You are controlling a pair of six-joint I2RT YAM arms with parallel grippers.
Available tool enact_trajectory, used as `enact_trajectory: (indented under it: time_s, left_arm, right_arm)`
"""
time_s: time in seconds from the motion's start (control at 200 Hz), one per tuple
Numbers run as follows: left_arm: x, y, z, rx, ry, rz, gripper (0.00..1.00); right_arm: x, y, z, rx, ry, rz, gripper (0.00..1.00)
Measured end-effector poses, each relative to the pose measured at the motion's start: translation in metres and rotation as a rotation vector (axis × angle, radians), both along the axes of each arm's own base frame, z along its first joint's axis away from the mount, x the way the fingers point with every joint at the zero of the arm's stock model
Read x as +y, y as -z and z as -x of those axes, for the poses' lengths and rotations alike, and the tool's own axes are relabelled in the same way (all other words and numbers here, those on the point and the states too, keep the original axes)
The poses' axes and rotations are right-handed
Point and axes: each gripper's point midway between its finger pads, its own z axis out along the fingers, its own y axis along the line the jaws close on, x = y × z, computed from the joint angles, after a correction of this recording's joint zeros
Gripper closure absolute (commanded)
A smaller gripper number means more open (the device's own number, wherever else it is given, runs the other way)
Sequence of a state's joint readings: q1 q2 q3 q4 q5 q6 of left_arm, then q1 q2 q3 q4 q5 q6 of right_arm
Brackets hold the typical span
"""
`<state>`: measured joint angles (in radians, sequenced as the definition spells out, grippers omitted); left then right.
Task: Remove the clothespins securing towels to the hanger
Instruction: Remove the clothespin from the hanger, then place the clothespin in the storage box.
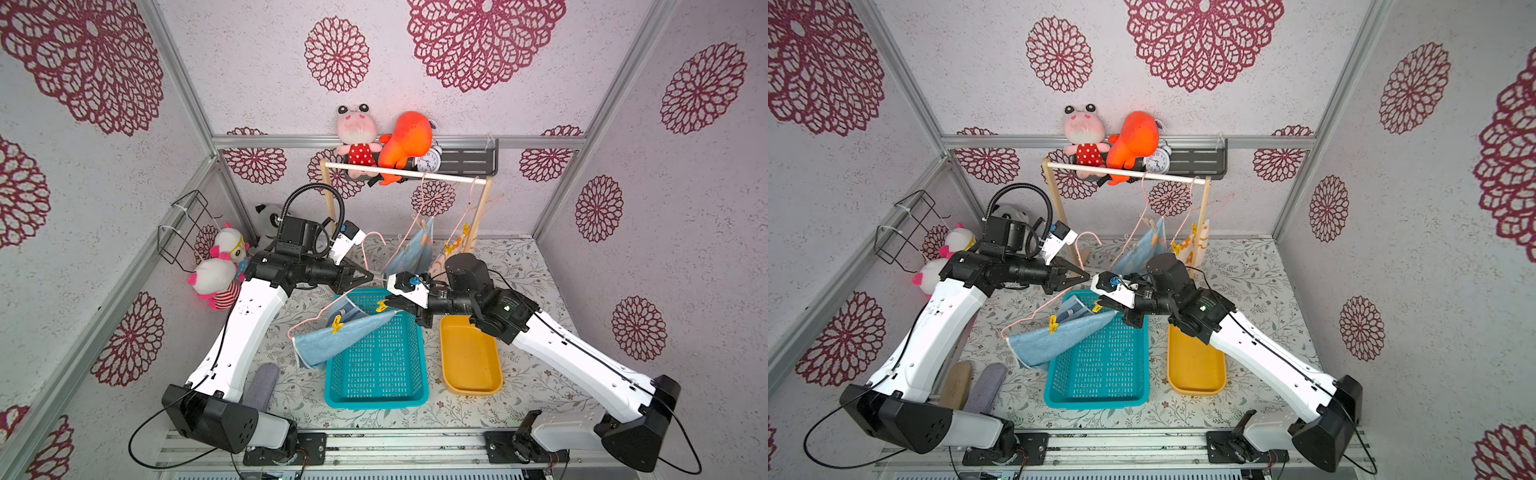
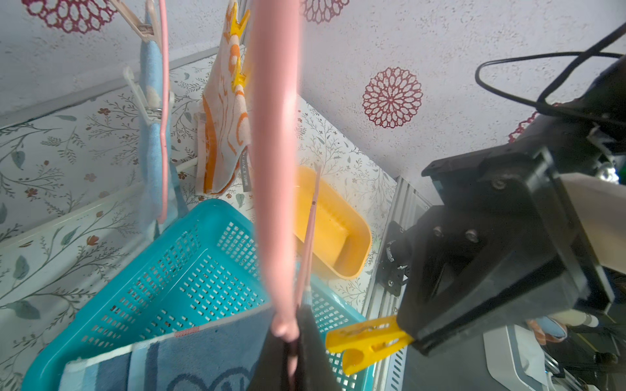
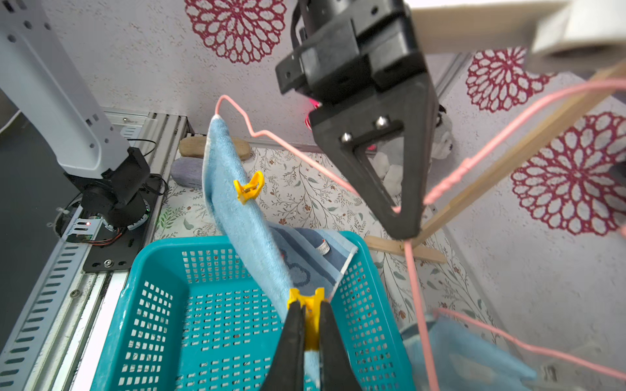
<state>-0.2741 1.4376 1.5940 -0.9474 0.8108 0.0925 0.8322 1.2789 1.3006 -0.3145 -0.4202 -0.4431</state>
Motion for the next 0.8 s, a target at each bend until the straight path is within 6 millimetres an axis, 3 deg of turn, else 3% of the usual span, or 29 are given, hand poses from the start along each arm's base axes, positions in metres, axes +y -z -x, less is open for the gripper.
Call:
enact_trajectory:
  time_s: [0.3, 0.485, 0.65, 0.795]
  left_arm:
    - [0.014, -0.005, -0.011, -0.061, -0.096, -0.019, 1.00]
    - [0.020, -0.006, -0.021, -0.082, -0.142, -0.017, 1.00]
    - [0.021, -0.002, -0.025, -0.076, -0.158, -0.018, 1.00]
    - [0.021, -0.002, -0.026, -0.079, -0.162, -0.016, 1.00]
  right_arm:
    - [-0.073, 0.051, 0.004, 0.130, 0.285, -0.023, 1.00]
    - [-0.125, 0.082, -0.011, 0.226, 0.547, -0.061, 1.00]
    - [-0.172, 0.133, -0.029, 0.337, 0.825, -0.055, 1.00]
    - [-0.198, 0.174, -0.033, 0.422, 0.989, -0.016, 1.00]
